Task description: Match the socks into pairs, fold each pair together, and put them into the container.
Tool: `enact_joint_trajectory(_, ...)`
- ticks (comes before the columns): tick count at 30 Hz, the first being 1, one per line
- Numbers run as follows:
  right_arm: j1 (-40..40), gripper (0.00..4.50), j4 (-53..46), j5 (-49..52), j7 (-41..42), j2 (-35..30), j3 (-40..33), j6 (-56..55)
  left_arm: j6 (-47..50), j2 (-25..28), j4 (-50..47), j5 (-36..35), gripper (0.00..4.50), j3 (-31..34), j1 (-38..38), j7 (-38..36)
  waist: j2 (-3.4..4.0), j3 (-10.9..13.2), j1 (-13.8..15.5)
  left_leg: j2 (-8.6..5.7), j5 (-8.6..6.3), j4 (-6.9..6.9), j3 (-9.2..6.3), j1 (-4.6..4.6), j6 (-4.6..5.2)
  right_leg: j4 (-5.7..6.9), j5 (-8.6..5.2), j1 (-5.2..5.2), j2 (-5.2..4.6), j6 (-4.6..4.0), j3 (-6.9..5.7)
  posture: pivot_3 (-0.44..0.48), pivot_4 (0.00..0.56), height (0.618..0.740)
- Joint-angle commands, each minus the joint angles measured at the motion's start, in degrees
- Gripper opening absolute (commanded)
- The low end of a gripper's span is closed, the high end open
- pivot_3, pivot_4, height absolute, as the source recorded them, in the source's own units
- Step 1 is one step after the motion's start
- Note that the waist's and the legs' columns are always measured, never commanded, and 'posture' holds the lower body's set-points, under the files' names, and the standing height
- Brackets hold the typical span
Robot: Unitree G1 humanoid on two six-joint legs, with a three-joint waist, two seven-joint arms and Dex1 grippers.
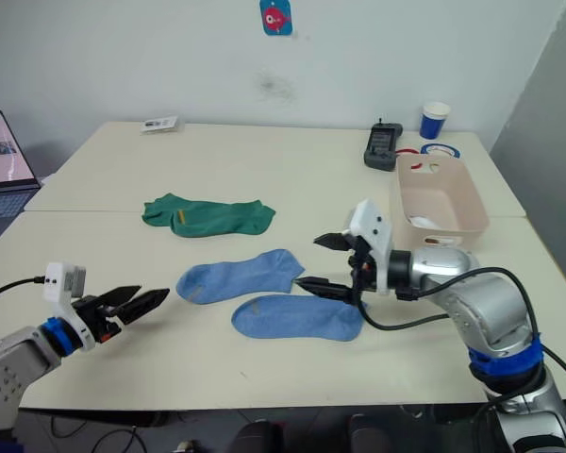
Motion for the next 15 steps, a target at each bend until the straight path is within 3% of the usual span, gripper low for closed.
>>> enact_joint_trajectory(1, -0.3, 4.31, -0.3, -1.2, -0.4, -0.2, 0.0, -2.4, -2.2, -0.1, 2.8, 2.5, 4.48, -3.9, -3.9, -0.1, -0.02, 0.0, 0.2, -0.01, 0.0, 0.01, 0.04, -0.01, 0.0, -0.02, 0.02, 0.0, -0.02, -0.01, 0.04, 0.0, 0.15, 0.74)
enact_joint_trajectory(5, 1.0, 4.31, -0.1, -2.1, -0.6, -0.7, 0.1, -3.5, -2.4, 0.1, 4.3, 4.3, 4.48, -7.5, -4.9, -0.9, -0.02, 0.0, 0.0, 0.05, 0.0, 0.0, 0.14, 0.01, 0.0, -0.01, 0.05, -0.03, -0.03, -0.05, 0.11, 0.0, 0.15, 0.74)
enact_joint_trajectory(6, 1.4, 4.31, 0.0, -2.2, -0.6, -0.9, 0.0, -3.8, -2.8, 0.0, 4.7, 4.7, 4.31, -8.1, -5.0, -0.9, -0.03, 0.0, -0.2, 0.07, 0.0, -0.02, 0.14, 0.02, 0.0, 0.02, 0.05, -0.04, -0.02, -0.05, 0.11, 0.0, 0.15, 0.74)
enact_joint_trajectory(9, 2.4, 4.31, 0.1, -2.6, -0.8, -1.2, -0.4, -4.7, -3.0, 0.2, 5.3, 4.8, 3.59, -8.4, -5.2, -1.3, -0.03, 0.0, -0.6, 0.13, 0.0, -0.04, 0.05, 0.03, 0.0, 0.06, 0.04, -0.05, 0.05, -0.05, 0.04, 0.0, 0.15, 0.74)
enact_joint_trajectory(15, 4.2, 4.31, 0.1, -3.6, -1.0, -1.3, -0.2, -5.9, -4.3, 1.3, 5.1, 5.3, 1.62, -8.9, -6.3, -3.1, -0.03, 0.0, -0.8, 0.12, 0.0, -0.04, 0.02, 0.03, 0.0, 0.08, 0.02, -0.04, 0.06, -0.01, 0.03, 0.0, 0.15, 0.74)
